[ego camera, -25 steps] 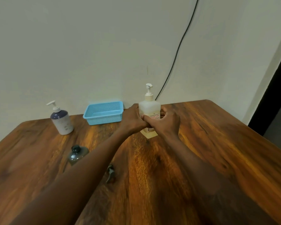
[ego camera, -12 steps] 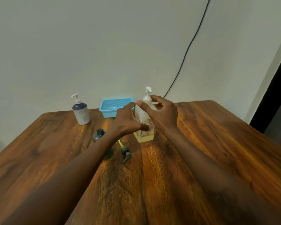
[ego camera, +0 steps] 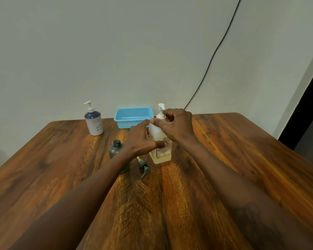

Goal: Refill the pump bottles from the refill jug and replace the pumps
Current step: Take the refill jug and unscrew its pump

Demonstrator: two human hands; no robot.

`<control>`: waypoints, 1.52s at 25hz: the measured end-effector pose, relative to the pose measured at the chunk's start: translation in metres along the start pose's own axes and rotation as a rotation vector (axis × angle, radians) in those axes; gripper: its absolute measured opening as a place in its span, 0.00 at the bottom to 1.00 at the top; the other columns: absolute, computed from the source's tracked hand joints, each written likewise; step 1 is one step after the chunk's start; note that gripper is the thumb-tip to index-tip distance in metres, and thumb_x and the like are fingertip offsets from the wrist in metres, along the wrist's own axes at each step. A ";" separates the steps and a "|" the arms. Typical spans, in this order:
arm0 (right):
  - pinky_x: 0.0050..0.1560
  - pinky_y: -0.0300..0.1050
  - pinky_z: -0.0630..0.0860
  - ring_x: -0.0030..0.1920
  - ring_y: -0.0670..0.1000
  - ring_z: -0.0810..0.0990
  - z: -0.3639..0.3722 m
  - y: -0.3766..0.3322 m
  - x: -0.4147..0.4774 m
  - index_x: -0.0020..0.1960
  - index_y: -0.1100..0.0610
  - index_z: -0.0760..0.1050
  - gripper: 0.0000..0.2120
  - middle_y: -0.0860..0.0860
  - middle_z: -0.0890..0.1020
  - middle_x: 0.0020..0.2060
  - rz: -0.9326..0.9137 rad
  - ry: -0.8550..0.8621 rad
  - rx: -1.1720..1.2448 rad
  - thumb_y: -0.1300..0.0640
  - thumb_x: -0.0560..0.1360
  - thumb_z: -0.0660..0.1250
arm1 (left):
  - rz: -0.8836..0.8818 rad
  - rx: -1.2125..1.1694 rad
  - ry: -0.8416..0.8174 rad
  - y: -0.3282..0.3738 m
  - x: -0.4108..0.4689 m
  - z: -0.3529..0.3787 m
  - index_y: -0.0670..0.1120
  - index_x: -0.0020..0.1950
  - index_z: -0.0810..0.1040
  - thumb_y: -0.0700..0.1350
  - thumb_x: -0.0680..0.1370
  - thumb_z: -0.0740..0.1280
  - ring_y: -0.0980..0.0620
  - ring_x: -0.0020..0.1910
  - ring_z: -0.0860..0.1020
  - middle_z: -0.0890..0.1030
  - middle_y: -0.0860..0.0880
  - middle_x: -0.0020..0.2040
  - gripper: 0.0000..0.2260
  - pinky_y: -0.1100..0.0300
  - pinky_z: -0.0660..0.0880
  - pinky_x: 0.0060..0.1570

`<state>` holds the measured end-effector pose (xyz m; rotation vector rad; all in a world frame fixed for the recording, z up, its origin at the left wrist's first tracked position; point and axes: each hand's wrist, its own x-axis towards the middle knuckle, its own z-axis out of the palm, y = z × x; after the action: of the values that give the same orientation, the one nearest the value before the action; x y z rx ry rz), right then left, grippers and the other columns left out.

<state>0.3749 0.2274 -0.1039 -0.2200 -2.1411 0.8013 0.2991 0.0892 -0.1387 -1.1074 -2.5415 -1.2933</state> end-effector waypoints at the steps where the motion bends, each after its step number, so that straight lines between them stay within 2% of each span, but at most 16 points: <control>1: 0.39 0.47 0.82 0.37 0.45 0.84 -0.001 0.001 0.002 0.50 0.54 0.87 0.16 0.47 0.87 0.39 -0.013 -0.040 0.010 0.44 0.69 0.79 | -0.005 -0.013 -0.028 -0.002 0.001 -0.002 0.49 0.67 0.76 0.56 0.63 0.83 0.53 0.51 0.84 0.85 0.52 0.56 0.36 0.53 0.83 0.51; 5: 0.51 0.46 0.84 0.50 0.44 0.85 -0.012 0.012 0.011 0.63 0.56 0.82 0.21 0.49 0.86 0.56 0.018 -0.284 0.151 0.51 0.73 0.78 | -0.019 0.010 -0.082 -0.008 0.007 -0.010 0.50 0.68 0.74 0.58 0.63 0.82 0.50 0.53 0.84 0.84 0.49 0.60 0.37 0.51 0.84 0.52; 7: 0.52 0.39 0.83 0.50 0.43 0.84 -0.016 0.011 0.011 0.67 0.54 0.79 0.25 0.46 0.85 0.55 0.031 -0.304 0.144 0.48 0.73 0.78 | -0.019 0.027 -0.064 -0.008 0.007 -0.008 0.49 0.69 0.74 0.56 0.65 0.83 0.51 0.53 0.84 0.84 0.51 0.60 0.36 0.57 0.83 0.49; 11: 0.33 0.28 0.74 0.33 0.40 0.78 -0.011 0.000 0.013 0.44 0.54 0.81 0.24 0.40 0.81 0.35 0.029 -0.088 -0.035 0.35 0.63 0.80 | 0.000 0.010 -0.029 -0.006 0.003 0.000 0.49 0.69 0.73 0.56 0.64 0.84 0.52 0.53 0.83 0.83 0.52 0.58 0.37 0.56 0.83 0.50; 14: 0.34 0.32 0.72 0.32 0.40 0.77 -0.004 -0.002 0.013 0.43 0.52 0.79 0.21 0.41 0.80 0.33 0.008 -0.113 -0.081 0.37 0.65 0.80 | -0.030 0.017 -0.040 -0.013 0.003 0.001 0.48 0.68 0.73 0.55 0.64 0.84 0.50 0.54 0.83 0.83 0.50 0.59 0.37 0.52 0.83 0.53; 16: 0.40 0.35 0.78 0.38 0.41 0.80 -0.001 -0.001 0.010 0.54 0.51 0.80 0.18 0.42 0.83 0.41 0.025 -0.191 0.022 0.45 0.69 0.80 | -0.064 0.056 -0.042 -0.018 0.003 -0.001 0.48 0.67 0.73 0.56 0.64 0.83 0.50 0.54 0.83 0.83 0.50 0.59 0.36 0.52 0.83 0.52; 19: 0.51 0.37 0.82 0.51 0.42 0.83 -0.004 0.003 0.012 0.76 0.49 0.66 0.34 0.47 0.84 0.57 0.102 -0.392 0.286 0.58 0.75 0.76 | -0.088 0.089 -0.066 -0.022 0.004 -0.005 0.49 0.65 0.73 0.58 0.64 0.83 0.50 0.53 0.83 0.83 0.50 0.58 0.35 0.52 0.83 0.51; 22: 0.58 0.43 0.82 0.58 0.46 0.83 -0.008 0.010 0.019 0.81 0.44 0.53 0.43 0.51 0.83 0.62 0.069 -0.502 0.318 0.61 0.76 0.74 | -0.097 0.075 -0.073 -0.025 0.007 -0.004 0.49 0.66 0.73 0.57 0.65 0.83 0.50 0.54 0.83 0.83 0.50 0.59 0.35 0.54 0.83 0.51; 24: 0.57 0.41 0.81 0.57 0.45 0.83 -0.007 0.010 0.019 0.80 0.45 0.58 0.44 0.52 0.83 0.63 0.062 -0.438 0.214 0.50 0.72 0.79 | -0.095 0.062 -0.072 -0.024 0.009 -0.002 0.48 0.66 0.74 0.57 0.64 0.83 0.50 0.54 0.83 0.84 0.50 0.59 0.35 0.54 0.83 0.51; 26: 0.48 0.37 0.81 0.47 0.42 0.83 -0.003 0.010 0.016 0.68 0.49 0.73 0.37 0.48 0.85 0.54 0.055 -0.282 0.011 0.36 0.64 0.80 | -0.086 0.044 -0.070 -0.022 0.014 0.001 0.49 0.63 0.75 0.60 0.60 0.81 0.50 0.52 0.84 0.85 0.51 0.56 0.36 0.51 0.84 0.50; 29: 0.37 0.36 0.78 0.36 0.40 0.79 0.005 0.015 0.014 0.51 0.53 0.81 0.24 0.43 0.83 0.40 0.048 -0.172 -0.085 0.37 0.65 0.80 | -0.102 0.013 -0.084 -0.021 0.018 0.004 0.49 0.62 0.76 0.59 0.59 0.81 0.50 0.51 0.84 0.85 0.50 0.55 0.36 0.49 0.84 0.50; 32: 0.51 0.42 0.82 0.50 0.43 0.83 0.004 0.024 0.020 0.66 0.55 0.79 0.21 0.47 0.84 0.54 0.140 -0.377 0.170 0.55 0.74 0.76 | -0.119 -0.015 -0.100 -0.024 0.018 0.004 0.48 0.64 0.75 0.55 0.61 0.84 0.49 0.54 0.84 0.84 0.49 0.57 0.35 0.48 0.84 0.53; 33: 0.56 0.46 0.82 0.57 0.46 0.82 0.001 0.025 0.021 0.72 0.54 0.74 0.26 0.50 0.83 0.61 0.171 -0.449 0.275 0.59 0.76 0.73 | -0.127 -0.020 -0.107 -0.026 0.018 0.003 0.48 0.64 0.74 0.55 0.61 0.84 0.49 0.54 0.83 0.84 0.49 0.57 0.36 0.48 0.83 0.53; 35: 0.56 0.39 0.80 0.69 0.50 0.76 -0.004 0.023 0.020 0.81 0.52 0.60 0.37 0.53 0.75 0.72 0.192 -0.549 0.321 0.64 0.77 0.71 | -0.137 -0.019 -0.119 -0.027 0.017 0.004 0.49 0.63 0.74 0.59 0.58 0.82 0.49 0.54 0.83 0.84 0.49 0.57 0.38 0.48 0.83 0.54; 36: 0.55 0.34 0.77 0.70 0.49 0.74 -0.005 0.022 0.019 0.82 0.52 0.56 0.41 0.52 0.73 0.73 0.164 -0.563 0.242 0.62 0.76 0.73 | -0.138 -0.020 -0.123 -0.028 0.016 0.004 0.49 0.63 0.74 0.61 0.56 0.81 0.49 0.54 0.84 0.84 0.49 0.57 0.39 0.48 0.83 0.53; 38: 0.54 0.36 0.77 0.62 0.45 0.79 -0.002 0.021 0.016 0.78 0.51 0.65 0.40 0.49 0.79 0.66 0.071 -0.455 0.009 0.46 0.71 0.78 | -0.134 -0.028 -0.129 -0.028 0.015 0.008 0.49 0.62 0.75 0.64 0.54 0.79 0.49 0.53 0.84 0.85 0.50 0.56 0.40 0.48 0.84 0.52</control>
<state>0.3639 0.2508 -0.1056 -0.1159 -2.5647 0.9734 0.2721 0.0925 -0.1566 -1.0756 -2.7421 -1.3328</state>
